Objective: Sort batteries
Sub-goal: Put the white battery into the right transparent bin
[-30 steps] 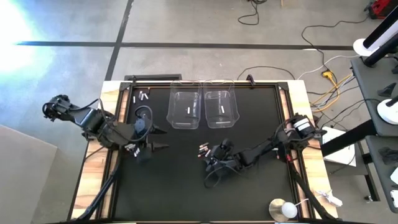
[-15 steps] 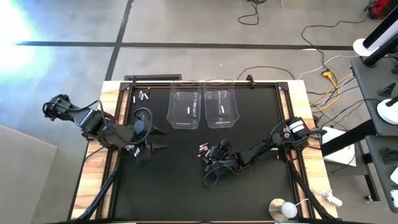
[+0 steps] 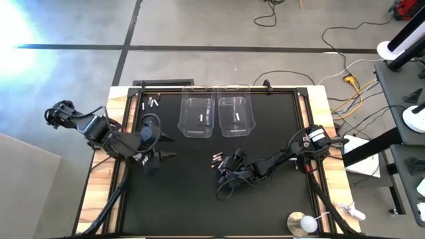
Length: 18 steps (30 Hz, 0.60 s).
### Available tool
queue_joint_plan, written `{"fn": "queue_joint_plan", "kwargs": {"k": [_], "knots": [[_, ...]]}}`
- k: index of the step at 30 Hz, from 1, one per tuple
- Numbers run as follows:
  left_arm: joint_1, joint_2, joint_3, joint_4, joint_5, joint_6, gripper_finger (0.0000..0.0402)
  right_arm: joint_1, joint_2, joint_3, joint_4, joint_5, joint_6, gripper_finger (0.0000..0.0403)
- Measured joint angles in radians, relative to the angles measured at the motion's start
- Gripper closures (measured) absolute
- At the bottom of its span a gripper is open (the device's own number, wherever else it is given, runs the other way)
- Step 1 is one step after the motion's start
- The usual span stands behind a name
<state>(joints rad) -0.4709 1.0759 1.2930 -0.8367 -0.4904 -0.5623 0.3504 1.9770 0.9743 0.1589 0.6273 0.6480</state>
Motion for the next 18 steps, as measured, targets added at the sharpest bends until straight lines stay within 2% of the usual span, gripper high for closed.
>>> {"fn": "queue_joint_plan", "kwargs": {"k": [10,14,18], "knots": [[-0.025,-0.113,0.0,0.007,-0.002,-0.001,0.0149,0.0,-0.001,0.001,-0.046,-0.003,0.055,0.0197],[-0.026,-0.149,0.0,0.008,-0.029,0.025,0.0149,0.0,-0.006,0.001,-0.055,-0.007,0.057,0.02],[-0.026,-0.165,0.0,0.007,-0.073,0.046,0.0149,0.0,-0.012,0.031,-0.144,-0.011,0.092,0.0201]]}}
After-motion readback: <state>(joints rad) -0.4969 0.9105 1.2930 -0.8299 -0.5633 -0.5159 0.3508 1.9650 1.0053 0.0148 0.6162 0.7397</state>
